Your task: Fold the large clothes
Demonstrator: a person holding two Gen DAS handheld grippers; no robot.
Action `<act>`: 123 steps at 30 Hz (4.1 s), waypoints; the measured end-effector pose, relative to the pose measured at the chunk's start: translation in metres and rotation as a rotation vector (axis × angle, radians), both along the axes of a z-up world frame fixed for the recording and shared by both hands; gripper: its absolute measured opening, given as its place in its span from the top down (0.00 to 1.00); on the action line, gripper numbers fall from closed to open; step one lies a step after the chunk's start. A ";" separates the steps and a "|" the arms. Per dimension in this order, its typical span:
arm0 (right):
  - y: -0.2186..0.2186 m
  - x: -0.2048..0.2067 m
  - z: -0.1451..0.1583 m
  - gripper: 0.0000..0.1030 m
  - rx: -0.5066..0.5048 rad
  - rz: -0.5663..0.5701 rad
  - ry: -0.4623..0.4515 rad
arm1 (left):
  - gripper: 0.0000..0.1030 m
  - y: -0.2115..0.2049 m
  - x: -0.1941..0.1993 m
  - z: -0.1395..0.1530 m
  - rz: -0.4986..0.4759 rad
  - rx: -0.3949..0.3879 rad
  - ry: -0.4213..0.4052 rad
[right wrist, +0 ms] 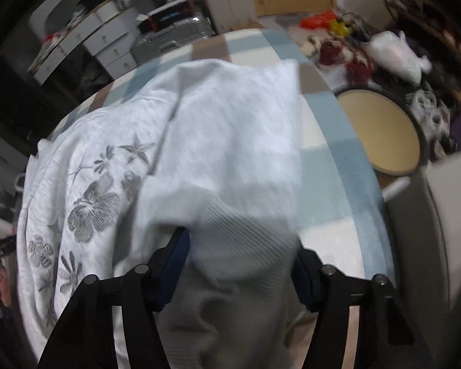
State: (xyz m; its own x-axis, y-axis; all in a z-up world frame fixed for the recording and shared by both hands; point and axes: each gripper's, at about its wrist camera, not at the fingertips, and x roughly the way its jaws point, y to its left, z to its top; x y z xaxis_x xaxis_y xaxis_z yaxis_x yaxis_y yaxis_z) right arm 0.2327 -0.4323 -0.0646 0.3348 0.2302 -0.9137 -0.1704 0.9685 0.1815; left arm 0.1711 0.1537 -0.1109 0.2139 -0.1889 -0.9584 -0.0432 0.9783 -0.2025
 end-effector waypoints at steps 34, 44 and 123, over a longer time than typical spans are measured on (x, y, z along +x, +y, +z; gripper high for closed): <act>0.211 -0.002 0.018 0.78 -0.173 0.500 -0.133 | 0.43 -0.092 -0.018 -0.003 -0.110 0.079 -0.208; 0.247 0.002 0.034 0.83 -0.138 0.503 -0.124 | 0.43 -0.083 -0.032 0.000 -0.123 0.039 -0.273; 0.054 -0.295 0.106 0.18 0.445 0.241 -0.384 | 0.12 -0.034 -0.355 -0.011 0.403 -0.101 -0.102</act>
State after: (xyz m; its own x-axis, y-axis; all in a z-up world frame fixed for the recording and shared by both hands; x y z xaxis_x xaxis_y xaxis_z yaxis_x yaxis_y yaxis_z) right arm -0.0618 -0.3785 0.0416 0.5113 0.6698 -0.5384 -0.5070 0.7410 0.4403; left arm -0.1843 0.1198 -0.1218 0.3823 -0.1633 -0.9095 -0.3926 0.8623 -0.3198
